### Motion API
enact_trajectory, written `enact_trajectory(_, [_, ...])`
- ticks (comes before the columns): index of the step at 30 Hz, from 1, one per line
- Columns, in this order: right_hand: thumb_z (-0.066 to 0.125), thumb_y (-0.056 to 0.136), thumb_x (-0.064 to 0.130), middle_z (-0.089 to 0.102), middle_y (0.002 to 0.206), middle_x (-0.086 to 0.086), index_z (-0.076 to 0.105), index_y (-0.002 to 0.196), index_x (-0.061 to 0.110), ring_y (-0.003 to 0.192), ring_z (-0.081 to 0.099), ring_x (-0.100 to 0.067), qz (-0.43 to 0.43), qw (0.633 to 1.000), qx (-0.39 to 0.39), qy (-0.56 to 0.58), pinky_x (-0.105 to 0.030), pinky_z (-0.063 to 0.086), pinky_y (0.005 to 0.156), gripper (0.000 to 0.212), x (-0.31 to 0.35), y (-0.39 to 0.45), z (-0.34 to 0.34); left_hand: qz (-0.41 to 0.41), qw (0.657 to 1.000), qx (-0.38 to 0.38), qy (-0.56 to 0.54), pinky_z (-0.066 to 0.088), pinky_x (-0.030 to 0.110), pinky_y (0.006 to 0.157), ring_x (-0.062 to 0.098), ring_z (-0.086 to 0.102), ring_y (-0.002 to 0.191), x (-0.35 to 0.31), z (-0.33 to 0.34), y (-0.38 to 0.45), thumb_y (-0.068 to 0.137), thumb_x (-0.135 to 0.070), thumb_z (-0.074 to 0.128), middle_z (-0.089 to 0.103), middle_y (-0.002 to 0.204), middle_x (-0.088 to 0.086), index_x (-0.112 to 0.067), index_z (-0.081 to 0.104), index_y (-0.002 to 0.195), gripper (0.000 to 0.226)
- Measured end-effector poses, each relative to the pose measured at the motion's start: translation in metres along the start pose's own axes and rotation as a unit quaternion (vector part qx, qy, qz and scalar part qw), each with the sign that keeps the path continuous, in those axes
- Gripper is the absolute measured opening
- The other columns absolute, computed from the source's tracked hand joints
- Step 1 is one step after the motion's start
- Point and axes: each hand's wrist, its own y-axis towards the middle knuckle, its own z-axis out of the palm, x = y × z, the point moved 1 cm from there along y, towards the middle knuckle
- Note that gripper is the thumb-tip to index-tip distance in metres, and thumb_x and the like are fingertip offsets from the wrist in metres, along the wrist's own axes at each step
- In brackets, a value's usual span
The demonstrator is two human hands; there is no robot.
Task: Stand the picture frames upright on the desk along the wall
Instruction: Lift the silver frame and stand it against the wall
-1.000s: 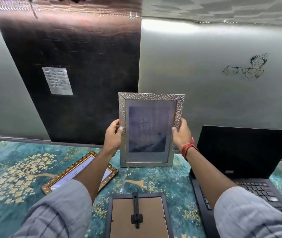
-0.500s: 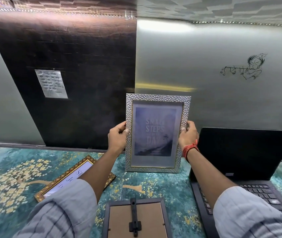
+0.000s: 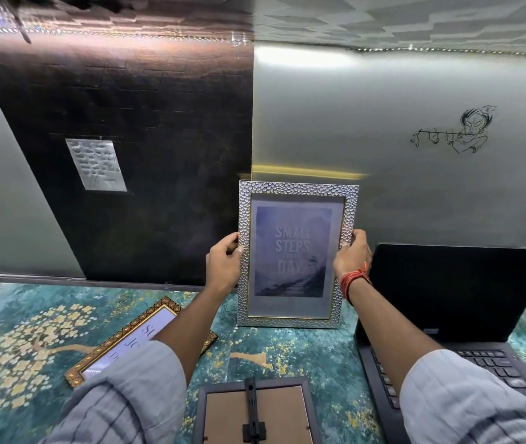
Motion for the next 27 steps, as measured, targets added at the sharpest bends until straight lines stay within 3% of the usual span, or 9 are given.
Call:
enact_trajectory(5, [0.037, 0.094, -0.003, 0.054, 0.133, -0.019, 0.038, 0.138, 0.008, 0.120, 0.054, -0.037, 0.007, 1.000, 0.026, 0.002, -0.039, 0.044, 0.096, 0.045, 0.016, -0.007, -0.004, -0.013, 0.999, 0.012, 0.050, 0.048, 0.033, 0.083, 0.026, 0.065, 0.102, -0.005, -0.002, 0.001, 0.096, -0.014, 0.054, 0.070, 0.106, 0.008, -0.011, 0.060, 0.128, 0.033])
enact_trajectory(8, [0.042, 0.093, -0.002, 0.043, 0.142, -0.019, 0.031, 0.142, 0.007, 0.128, 0.046, -0.036, -0.001, 1.000, 0.026, 0.013, -0.044, 0.038, 0.106, 0.052, 0.026, -0.015, -0.005, -0.033, 0.998, 0.009, 0.059, 0.043, 0.032, 0.086, 0.025, 0.062, 0.104, -0.013, -0.007, 0.001, 0.095, -0.023, 0.056, 0.070, 0.109, 0.010, -0.011, 0.053, 0.135, 0.041])
enact_trajectory(15, [0.063, 0.080, 0.012, 0.044, 0.141, -0.009, 0.038, 0.138, 0.015, 0.129, 0.040, -0.028, -0.113, 0.993, -0.036, 0.002, -0.049, 0.038, 0.103, 0.063, 0.039, -0.074, -0.014, -0.072, 0.997, -0.018, 0.032, 0.041, 0.028, 0.086, 0.018, 0.059, 0.099, -0.030, -0.031, -0.030, 0.093, -0.030, 0.060, 0.069, 0.106, 0.004, -0.014, 0.052, 0.135, 0.045])
enact_trajectory(17, [0.061, 0.080, 0.006, 0.051, 0.130, -0.008, 0.044, 0.132, 0.014, 0.120, 0.048, -0.024, -0.107, 0.992, 0.014, 0.065, -0.042, 0.043, 0.099, 0.055, 0.042, -0.101, -0.007, -0.095, 0.995, -0.019, 0.026, 0.042, 0.031, 0.086, 0.021, 0.060, 0.102, -0.028, -0.047, -0.049, 0.094, -0.030, 0.059, 0.066, 0.102, 0.001, -0.014, 0.052, 0.134, 0.044])
enact_trajectory(21, [0.056, 0.084, -0.003, 0.060, 0.104, -0.008, 0.054, 0.118, 0.008, 0.094, 0.058, -0.021, -0.043, 0.970, 0.193, 0.144, -0.029, 0.049, 0.082, 0.035, 0.042, -0.155, 0.014, -0.137, 0.990, -0.023, 0.024, 0.041, 0.028, 0.080, 0.021, 0.060, 0.097, -0.015, -0.086, -0.094, 0.094, -0.025, 0.057, 0.063, 0.103, 0.003, -0.013, 0.053, 0.130, 0.038])
enact_trajectory(27, [0.047, 0.082, -0.014, 0.056, 0.095, -0.010, 0.056, 0.116, -0.001, 0.088, 0.054, -0.024, -0.015, 0.920, 0.392, 0.008, -0.022, 0.044, 0.064, 0.037, 0.028, -0.209, 0.079, -0.248, 0.964, -0.086, 0.040, 0.043, 0.031, 0.082, 0.025, 0.061, 0.103, 0.042, -0.162, -0.153, 0.092, -0.021, 0.062, 0.065, 0.109, 0.008, -0.014, 0.057, 0.124, 0.033])
